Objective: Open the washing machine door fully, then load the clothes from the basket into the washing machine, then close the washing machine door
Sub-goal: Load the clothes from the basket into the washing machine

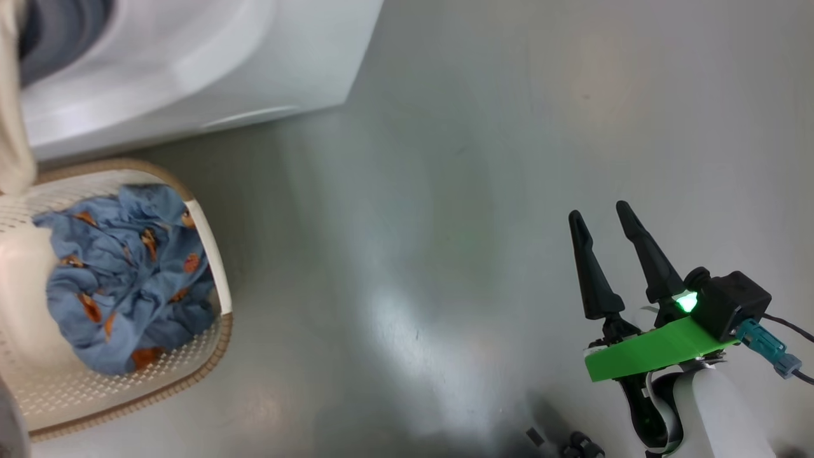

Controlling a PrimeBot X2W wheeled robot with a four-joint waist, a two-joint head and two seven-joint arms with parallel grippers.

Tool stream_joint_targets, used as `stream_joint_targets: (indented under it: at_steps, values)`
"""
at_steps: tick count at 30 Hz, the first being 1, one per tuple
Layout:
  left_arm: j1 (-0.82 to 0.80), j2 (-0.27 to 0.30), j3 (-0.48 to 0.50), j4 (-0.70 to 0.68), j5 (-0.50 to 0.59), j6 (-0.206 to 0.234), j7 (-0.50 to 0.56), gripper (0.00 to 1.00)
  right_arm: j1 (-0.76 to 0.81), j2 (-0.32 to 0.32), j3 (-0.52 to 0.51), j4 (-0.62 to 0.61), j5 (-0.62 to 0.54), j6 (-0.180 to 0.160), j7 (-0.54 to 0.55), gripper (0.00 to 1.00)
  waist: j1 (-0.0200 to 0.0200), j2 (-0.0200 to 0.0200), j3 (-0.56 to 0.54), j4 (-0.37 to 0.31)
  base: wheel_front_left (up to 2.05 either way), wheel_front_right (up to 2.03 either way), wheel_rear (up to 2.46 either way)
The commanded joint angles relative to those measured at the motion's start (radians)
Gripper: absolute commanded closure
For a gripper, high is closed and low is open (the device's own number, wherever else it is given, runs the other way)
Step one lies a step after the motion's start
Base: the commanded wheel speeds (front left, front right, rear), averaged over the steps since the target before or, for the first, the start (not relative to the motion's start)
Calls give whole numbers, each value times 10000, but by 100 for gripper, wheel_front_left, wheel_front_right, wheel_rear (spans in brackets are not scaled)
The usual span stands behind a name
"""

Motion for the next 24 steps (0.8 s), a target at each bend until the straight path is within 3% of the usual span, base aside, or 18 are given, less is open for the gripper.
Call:
stream_joint_targets:
  at_steps: [1,8,18,23,24]
  values:
    - [-282,551,46,-76,91,14,-55,100,33,29,251,-255,53,100,-117,0,0,0,473,-170,0,0,0]
    - [-968,675,-158,-228,315,172,-378,100,5,48,414,-264,136,100,-119,0,0,0,665,-248,0,0,0]
    - [-768,786,-169,-3438,808,415,-413,100,-130,53,626,-261,407,100,-119,0,0,0,831,-480,0,0,0]
    - [-438,746,-69,-3740,818,447,-414,100,-165,53,624,-194,465,100,-119,0,0,0,828,-490,0,0,0]
    - [-361,716,-40,-3730,801,456,-414,89,-175,53,625,-174,469,100,-119,0,0,0,817,-480,0,0,0]
